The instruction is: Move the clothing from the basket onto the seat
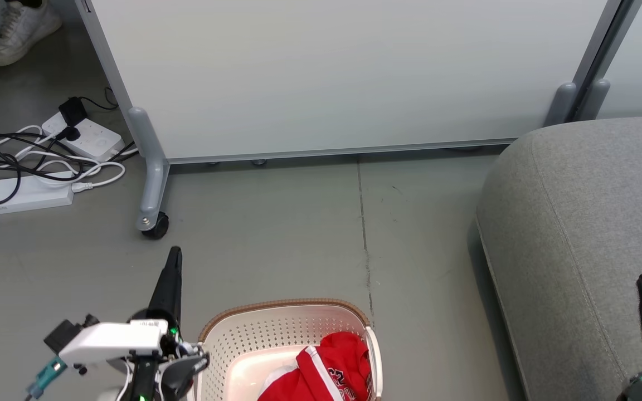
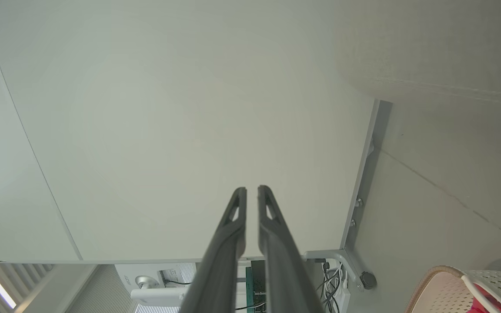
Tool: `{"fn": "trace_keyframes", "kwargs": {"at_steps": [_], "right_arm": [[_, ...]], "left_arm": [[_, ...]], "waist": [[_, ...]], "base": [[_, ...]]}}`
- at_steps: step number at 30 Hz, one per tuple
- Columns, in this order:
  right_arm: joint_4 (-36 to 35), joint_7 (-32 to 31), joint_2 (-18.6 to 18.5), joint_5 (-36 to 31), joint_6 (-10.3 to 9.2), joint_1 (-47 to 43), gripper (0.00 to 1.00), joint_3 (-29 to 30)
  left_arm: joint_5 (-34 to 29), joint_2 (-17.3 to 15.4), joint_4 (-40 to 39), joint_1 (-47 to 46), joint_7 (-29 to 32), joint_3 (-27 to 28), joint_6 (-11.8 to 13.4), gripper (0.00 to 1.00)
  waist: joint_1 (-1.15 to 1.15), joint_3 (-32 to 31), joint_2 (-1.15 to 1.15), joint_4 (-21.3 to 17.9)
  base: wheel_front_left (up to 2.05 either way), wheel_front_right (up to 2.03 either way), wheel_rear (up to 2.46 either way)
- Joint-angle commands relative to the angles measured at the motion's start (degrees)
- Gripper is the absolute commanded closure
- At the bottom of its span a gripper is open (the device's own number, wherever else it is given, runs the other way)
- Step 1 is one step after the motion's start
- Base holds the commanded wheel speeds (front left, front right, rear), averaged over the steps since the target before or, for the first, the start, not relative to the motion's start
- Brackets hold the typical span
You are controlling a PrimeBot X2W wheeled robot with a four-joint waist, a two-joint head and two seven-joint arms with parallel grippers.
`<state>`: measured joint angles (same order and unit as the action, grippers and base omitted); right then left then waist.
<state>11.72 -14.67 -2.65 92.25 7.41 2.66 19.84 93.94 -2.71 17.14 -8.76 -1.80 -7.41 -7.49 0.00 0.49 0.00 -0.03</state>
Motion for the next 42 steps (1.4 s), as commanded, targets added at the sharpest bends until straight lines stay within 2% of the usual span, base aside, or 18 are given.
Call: {"fn": "trace_keyframes", "kwargs": {"at_steps": [1,10,16,26,42], "right_arm": [[0.27,0.05,0.21,-0.03,-0.01,-0.1,0.0,-0.03],[0.43,2.97,0.09,-2.2,0.01,0.57,0.0,-2.15],[0.29,5.62,-1.27,-6.67,0.02,1.82,0.0,-4.5],[-3.37,9.09,-3.03,-20.65,0.04,4.17,0.0,-7.17],[-7.83,13.59,-5.75,-42.03,0.08,6.04,0.0,-12.3]], "left_arm": [[-0.02,0.04,0.25,0.26,-0.05,-0.04,0.03,0.0],[-0.79,0.09,0.14,-0.37,-1.51,0.01,0.06,0.0],[-4.51,0.06,-0.73,-1.19,-2.51,0.53,0.05,0.0],[-17.76,0.02,-4.94,-2.51,-4.06,2.71,0.22,0.0],[-38.7,-0.05,-8.9,-3.28,-6.05,0.61,1.73,0.0]], "waist": [[0.0,0.0,0.0,0.0],[0.0,0.06,0.0,0.0],[0.0,0.12,0.0,0.0],[0.0,0.28,0.0,-0.04],[0.0,0.37,0.0,0.09]], "base": [[0.0,0.0,0.0],[0.0,0.0,0.0],[0.0,0.0,0.0],[0.0,0.0,0.0],[0.0,0.0,0.0]]}}
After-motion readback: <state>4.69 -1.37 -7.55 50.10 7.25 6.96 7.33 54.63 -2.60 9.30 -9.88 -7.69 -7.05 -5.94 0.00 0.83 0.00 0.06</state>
